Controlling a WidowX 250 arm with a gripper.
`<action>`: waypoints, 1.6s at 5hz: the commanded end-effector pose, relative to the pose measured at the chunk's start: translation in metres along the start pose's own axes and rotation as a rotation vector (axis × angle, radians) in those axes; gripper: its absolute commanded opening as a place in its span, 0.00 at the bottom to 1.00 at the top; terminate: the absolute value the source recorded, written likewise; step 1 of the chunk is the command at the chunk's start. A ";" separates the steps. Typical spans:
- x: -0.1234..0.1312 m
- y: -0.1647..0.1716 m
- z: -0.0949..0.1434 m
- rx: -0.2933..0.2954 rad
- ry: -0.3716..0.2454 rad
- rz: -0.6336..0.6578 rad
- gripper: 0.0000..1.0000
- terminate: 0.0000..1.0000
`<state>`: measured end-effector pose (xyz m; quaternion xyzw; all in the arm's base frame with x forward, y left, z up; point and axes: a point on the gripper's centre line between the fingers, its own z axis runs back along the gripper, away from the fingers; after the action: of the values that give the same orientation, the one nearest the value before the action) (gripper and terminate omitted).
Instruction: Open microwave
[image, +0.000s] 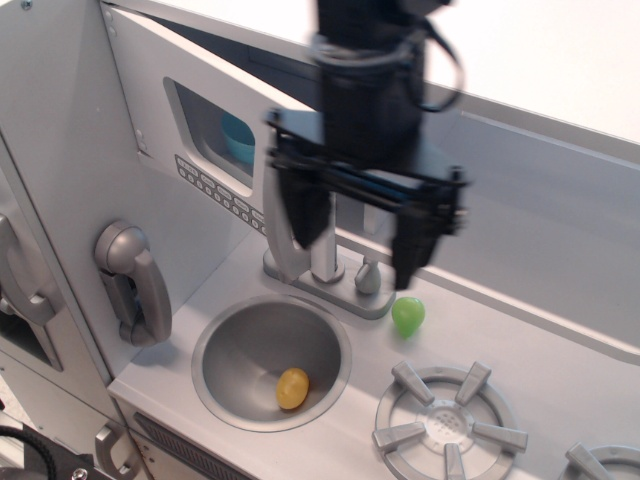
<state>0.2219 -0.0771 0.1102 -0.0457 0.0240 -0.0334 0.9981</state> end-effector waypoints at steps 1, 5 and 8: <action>0.063 -0.022 0.029 -0.090 -0.109 0.074 1.00 0.00; 0.085 0.069 0.047 -0.025 -0.259 0.168 1.00 0.00; 0.030 0.128 0.040 0.049 -0.233 0.122 1.00 0.00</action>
<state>0.2551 0.0454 0.1166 -0.0287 -0.0691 0.0286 0.9968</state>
